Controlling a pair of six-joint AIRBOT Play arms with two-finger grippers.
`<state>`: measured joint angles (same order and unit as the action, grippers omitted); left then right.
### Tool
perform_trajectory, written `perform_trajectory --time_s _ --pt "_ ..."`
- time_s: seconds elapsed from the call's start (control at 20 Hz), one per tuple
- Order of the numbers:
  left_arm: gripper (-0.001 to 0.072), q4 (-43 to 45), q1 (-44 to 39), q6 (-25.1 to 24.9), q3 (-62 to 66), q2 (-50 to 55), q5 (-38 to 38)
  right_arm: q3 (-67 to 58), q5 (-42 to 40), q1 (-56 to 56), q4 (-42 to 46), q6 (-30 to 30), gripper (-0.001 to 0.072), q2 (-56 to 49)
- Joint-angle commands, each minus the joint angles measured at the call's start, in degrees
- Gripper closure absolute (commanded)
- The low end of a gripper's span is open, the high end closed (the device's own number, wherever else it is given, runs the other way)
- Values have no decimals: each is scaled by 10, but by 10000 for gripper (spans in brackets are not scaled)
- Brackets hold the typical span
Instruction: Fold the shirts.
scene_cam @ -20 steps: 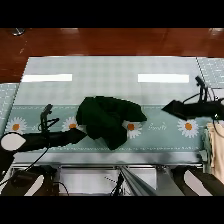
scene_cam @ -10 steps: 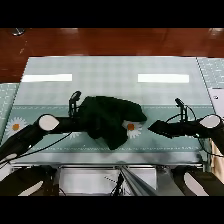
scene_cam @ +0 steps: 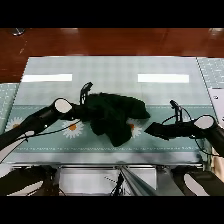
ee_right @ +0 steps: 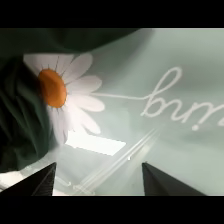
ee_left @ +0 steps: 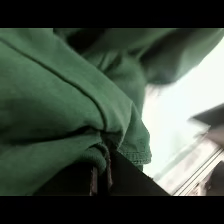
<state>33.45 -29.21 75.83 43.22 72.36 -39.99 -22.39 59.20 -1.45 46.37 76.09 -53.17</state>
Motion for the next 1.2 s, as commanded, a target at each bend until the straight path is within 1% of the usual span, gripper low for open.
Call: perform_trajectory --time_s 0.0,0.15,0.2,0.3,0.45,0.5,0.55,0.6,0.65,0.7,0.75,0.85,0.95,1.05,1.15 --pt "683 0 42 -13 33 2 -60 0 -29 -73 -38 8 93 -29" --pt "682 0 64 -21 35 -9 -73 -1 -116 -170 -150 6 93 -75" --pt "683 0 67 -24 35 -11 -74 -3 -141 -200 -186 -5 94 -92" --pt "682 0 70 -23 35 -12 -80 -20 -173 -251 -210 -7 94 -125" --pt "682 0 69 -23 35 -13 -87 -56 -196 -285 -210 -6 99 -166" --pt "683 0 70 -23 35 -15 -87 -66 -195 -285 -210 -3 168 -180" --pt "682 0 71 -23 35 -19 -87 -77 -189 -285 -210 -3 371 -192" --pt "682 0 75 -23 35 -25 -87 -86 -184 -285 -208 -13 622 -198" --pt "682 0 84 -23 36 -37 -87 -99 -170 -282 -201 -32 686 -196" --pt "683 0 99 -23 37 -57 -88 -119 -148 -271 -184 -40 686 -189" --pt "683 0 117 -23 44 -79 -90 -151 -128 -252 -148 -34 687 -175" --pt "683 -1 155 -21 77 -134 -84 -249 -106 -199 -81 9 687 -142" --pt "683 -1 187 -21 136 -190 -38 -400 -62 -144 -12 42 687 -128" --pt "683 -1 216 -21 209 -230 14 -581 -3 -100 53 75 687 -129" --pt "683 -1 252 -21 295 -254 23 -761 62 -71 106 87 687 -129"
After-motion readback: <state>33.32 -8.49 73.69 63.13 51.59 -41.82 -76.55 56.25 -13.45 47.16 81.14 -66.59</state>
